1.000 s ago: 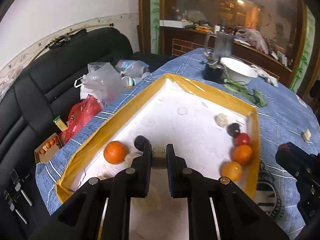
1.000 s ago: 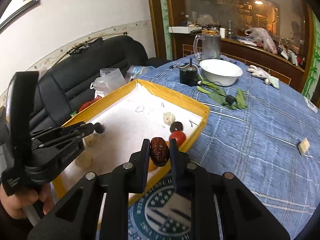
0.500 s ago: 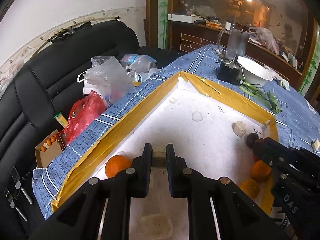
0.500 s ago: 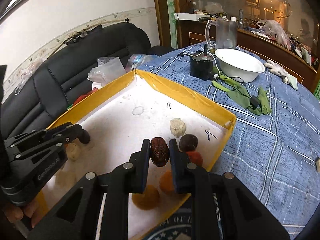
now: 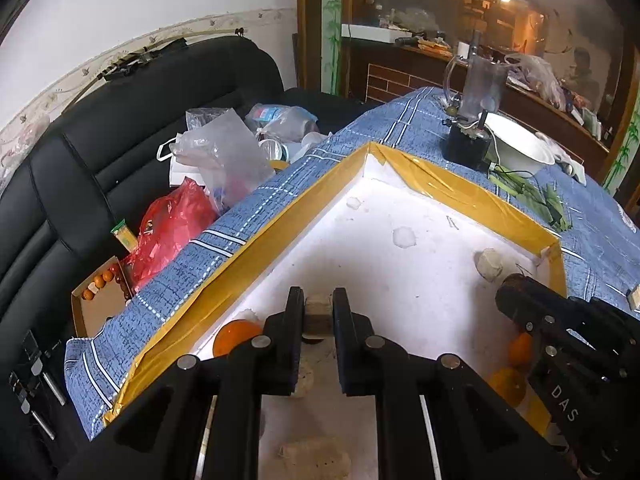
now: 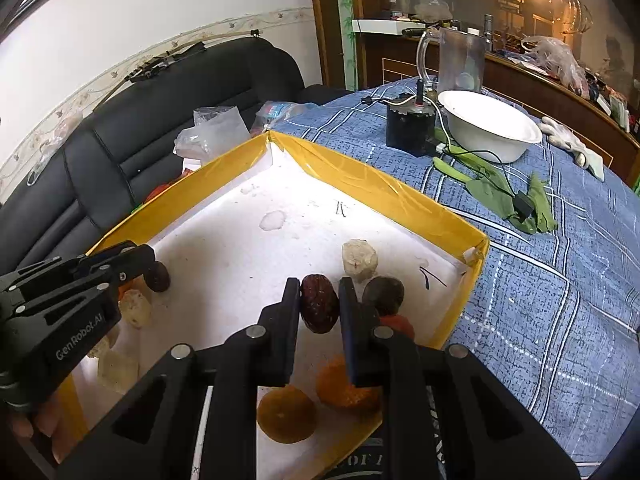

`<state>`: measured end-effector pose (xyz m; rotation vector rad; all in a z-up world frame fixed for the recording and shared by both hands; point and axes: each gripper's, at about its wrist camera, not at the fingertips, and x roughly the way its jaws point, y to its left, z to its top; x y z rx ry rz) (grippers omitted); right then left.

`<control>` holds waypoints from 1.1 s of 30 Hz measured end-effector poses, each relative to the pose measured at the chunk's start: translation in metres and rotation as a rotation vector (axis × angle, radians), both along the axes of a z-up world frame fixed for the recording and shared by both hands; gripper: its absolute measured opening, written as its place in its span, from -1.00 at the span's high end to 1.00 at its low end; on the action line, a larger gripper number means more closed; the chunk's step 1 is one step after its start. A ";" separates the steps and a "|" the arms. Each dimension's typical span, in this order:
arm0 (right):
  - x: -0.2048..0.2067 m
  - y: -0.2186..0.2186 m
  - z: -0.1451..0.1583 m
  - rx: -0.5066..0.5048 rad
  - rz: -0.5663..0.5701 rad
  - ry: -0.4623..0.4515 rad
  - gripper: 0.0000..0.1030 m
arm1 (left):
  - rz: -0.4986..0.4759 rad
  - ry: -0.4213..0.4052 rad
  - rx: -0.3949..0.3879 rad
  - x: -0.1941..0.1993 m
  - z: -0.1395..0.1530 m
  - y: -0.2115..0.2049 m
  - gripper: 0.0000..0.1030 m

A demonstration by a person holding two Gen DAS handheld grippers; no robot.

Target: Organize fruits

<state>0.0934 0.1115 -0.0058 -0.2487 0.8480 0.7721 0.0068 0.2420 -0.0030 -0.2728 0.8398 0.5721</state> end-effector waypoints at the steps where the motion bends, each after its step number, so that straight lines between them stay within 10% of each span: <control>1: 0.000 0.000 0.000 -0.009 -0.001 -0.003 0.58 | 0.006 0.000 -0.008 0.000 -0.001 0.002 0.73; 6: -0.009 -0.019 0.013 0.014 -0.013 -0.043 -0.39 | 0.077 -0.031 -0.041 -0.017 0.006 0.015 -0.28; 16: -0.067 -0.092 0.052 0.070 -0.029 -0.135 -0.68 | 0.100 -0.143 0.029 -0.070 0.035 -0.004 -0.97; 26: -0.131 -0.149 0.057 0.071 0.002 -0.149 -0.71 | -0.077 -0.088 0.090 -0.082 0.033 -0.083 -0.99; 33: -0.138 -0.163 0.057 0.078 -0.021 -0.149 -0.71 | -0.005 -0.138 0.095 -0.098 0.042 -0.083 -0.99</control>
